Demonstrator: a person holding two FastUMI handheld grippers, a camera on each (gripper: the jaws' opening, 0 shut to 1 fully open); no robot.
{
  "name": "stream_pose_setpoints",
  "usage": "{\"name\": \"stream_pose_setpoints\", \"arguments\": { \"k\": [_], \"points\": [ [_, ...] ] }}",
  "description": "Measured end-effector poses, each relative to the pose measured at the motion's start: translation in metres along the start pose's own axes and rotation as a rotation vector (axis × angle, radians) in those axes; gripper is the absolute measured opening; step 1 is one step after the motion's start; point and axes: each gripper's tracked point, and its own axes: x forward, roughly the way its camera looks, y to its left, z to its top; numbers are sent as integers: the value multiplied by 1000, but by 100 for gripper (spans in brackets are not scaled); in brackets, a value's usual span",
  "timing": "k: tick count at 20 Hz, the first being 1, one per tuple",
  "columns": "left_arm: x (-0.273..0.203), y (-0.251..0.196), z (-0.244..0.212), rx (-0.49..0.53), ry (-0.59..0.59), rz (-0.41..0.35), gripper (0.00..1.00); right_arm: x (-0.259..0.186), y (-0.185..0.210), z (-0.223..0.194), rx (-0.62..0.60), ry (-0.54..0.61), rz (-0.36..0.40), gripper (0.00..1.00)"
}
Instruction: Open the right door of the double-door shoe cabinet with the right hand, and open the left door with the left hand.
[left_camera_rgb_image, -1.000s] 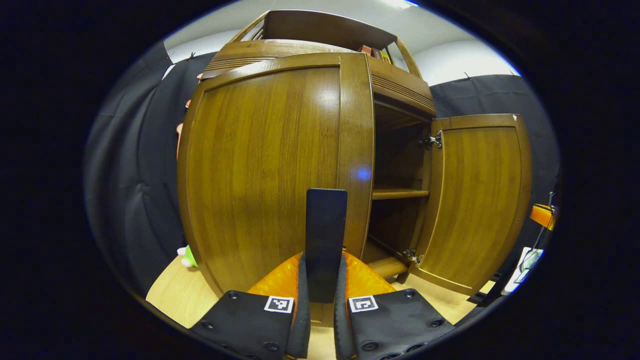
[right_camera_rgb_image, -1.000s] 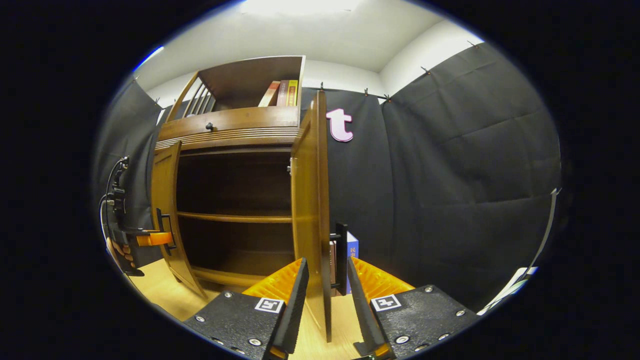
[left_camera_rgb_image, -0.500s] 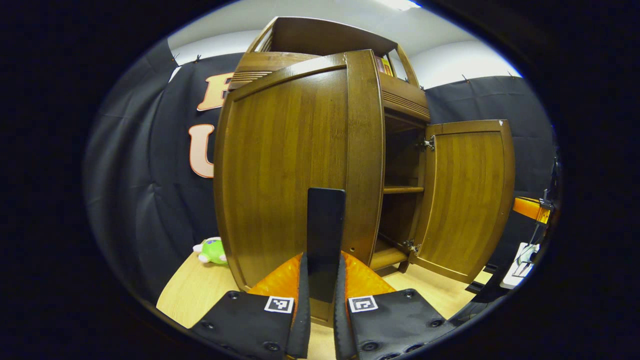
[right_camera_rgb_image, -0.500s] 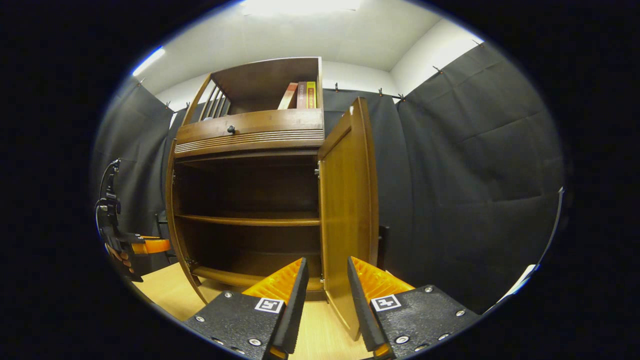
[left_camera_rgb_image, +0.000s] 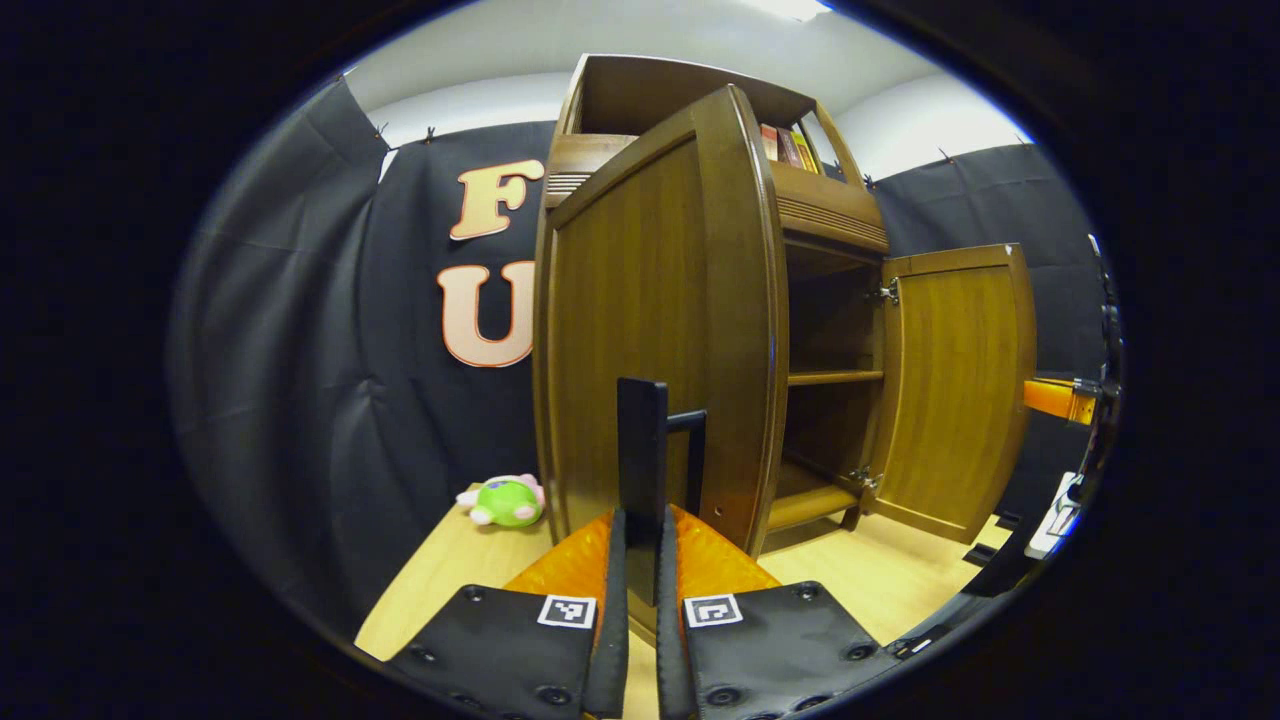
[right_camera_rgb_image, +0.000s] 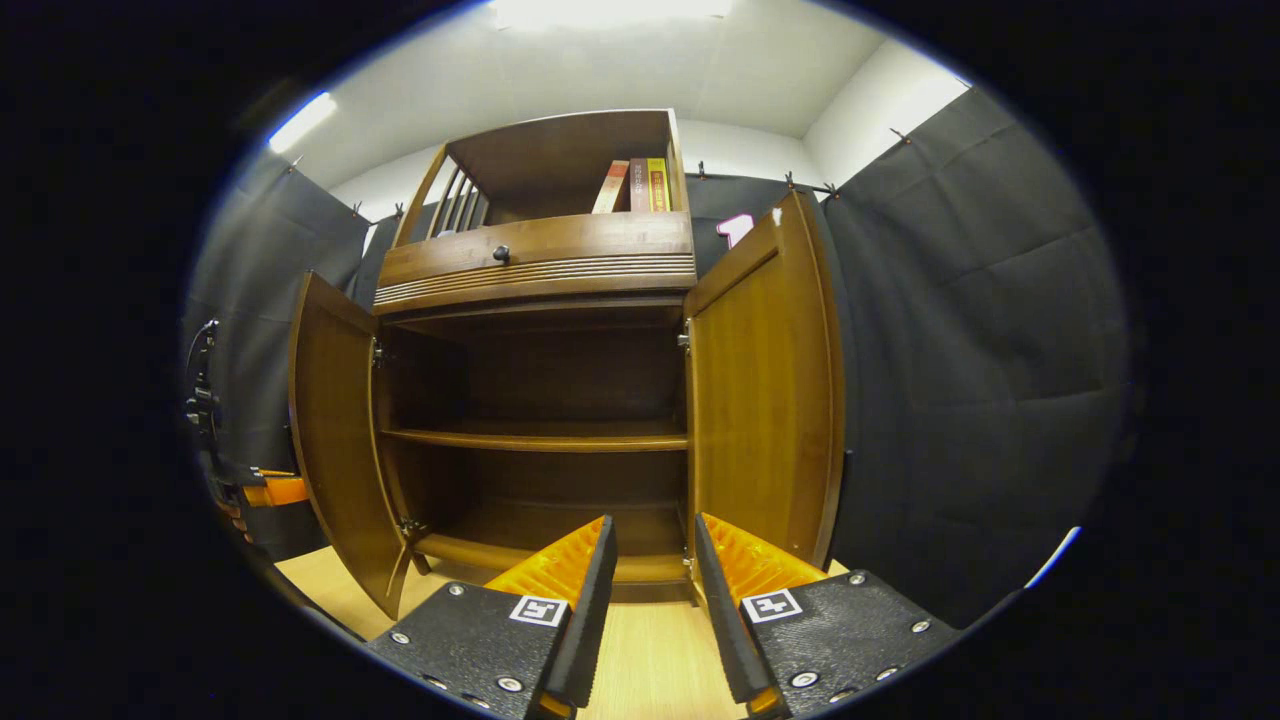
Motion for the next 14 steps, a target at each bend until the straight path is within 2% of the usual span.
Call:
{"name": "stream_pose_setpoints", "arguments": {
  "k": [2, 3, 6, 12, 13, 14],
  "points": [
    [-5, 12, 2, -18, 3, 15, 18, 4, 7, 1, -6, -1, 9, 49],
    [-5, 19, 3, -20, -2, 24, 12, 5, 11, 2, -2, -2, 17, 50],
    [-13, 31, 1, 16, -6, 48, 11, 9, 25, 1, 6, -2, 42, 49],
    [-16, 33, 3, 8, -6, 33, 11, 17, 39, -5, 1, 13, 56, 49],
    [-16, 34, 3, 9, -7, 34, 11, 18, 40, -5, 0, 13, 55, 39],
    [-18, 34, 3, 7, -7, 35, 11, 19, 41, -6, -1, 13, 54, 39]
  ]
}}
